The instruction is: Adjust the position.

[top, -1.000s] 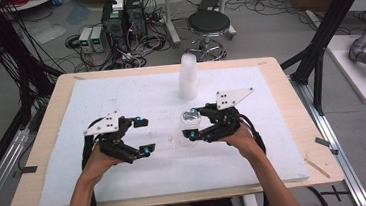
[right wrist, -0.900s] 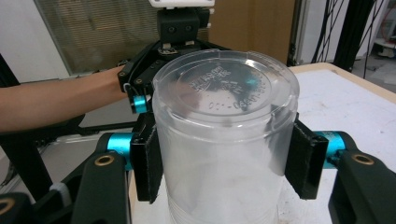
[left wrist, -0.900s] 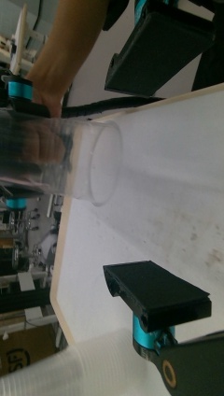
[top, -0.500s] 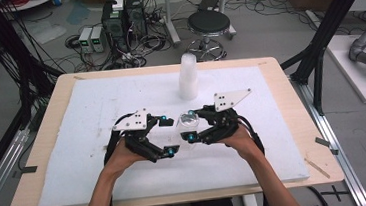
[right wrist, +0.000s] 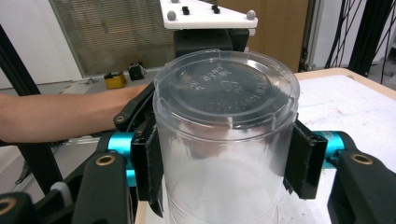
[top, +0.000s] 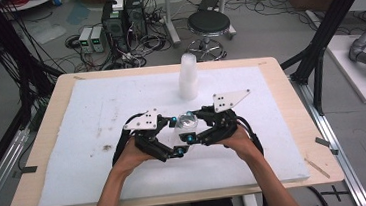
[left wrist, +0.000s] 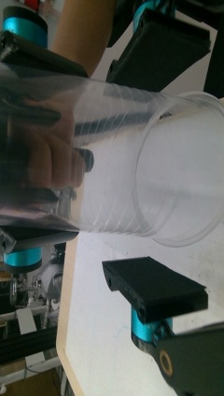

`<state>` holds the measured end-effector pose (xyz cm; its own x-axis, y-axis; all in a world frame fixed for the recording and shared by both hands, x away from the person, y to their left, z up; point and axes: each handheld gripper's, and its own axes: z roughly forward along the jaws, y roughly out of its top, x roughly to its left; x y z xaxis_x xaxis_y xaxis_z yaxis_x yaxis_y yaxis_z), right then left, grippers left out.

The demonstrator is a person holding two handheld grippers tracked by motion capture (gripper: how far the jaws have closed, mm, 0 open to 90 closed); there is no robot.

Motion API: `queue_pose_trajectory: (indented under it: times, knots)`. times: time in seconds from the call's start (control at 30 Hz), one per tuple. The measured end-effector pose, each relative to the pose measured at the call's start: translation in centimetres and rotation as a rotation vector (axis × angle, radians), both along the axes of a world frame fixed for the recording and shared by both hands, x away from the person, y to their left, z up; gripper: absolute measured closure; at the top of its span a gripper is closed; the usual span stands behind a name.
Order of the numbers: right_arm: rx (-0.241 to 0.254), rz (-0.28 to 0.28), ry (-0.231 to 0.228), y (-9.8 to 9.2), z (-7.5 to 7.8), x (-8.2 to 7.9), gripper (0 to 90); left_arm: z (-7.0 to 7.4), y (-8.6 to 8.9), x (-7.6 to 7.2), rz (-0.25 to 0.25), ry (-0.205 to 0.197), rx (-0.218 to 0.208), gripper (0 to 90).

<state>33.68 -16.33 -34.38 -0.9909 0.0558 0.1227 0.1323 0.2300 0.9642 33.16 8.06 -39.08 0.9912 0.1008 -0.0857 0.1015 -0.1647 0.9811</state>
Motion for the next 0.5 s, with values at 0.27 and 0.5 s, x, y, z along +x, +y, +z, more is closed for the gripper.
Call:
queue_pose_trajectory:
  times: [0.27, 0.5]
  knots:
    - [0.015, 0.000, 0.007, -0.07, -0.08, -0.02, 40.1, 0.01, -0.02, -0.14, -0.009, -0.019, -0.008, 24.5]
    - [0.025, 0.000, 0.014, -0.18, -0.31, 0.16, 40.7, 0.01, -0.03, -0.28, -0.010, -0.033, -0.006, 28.4]
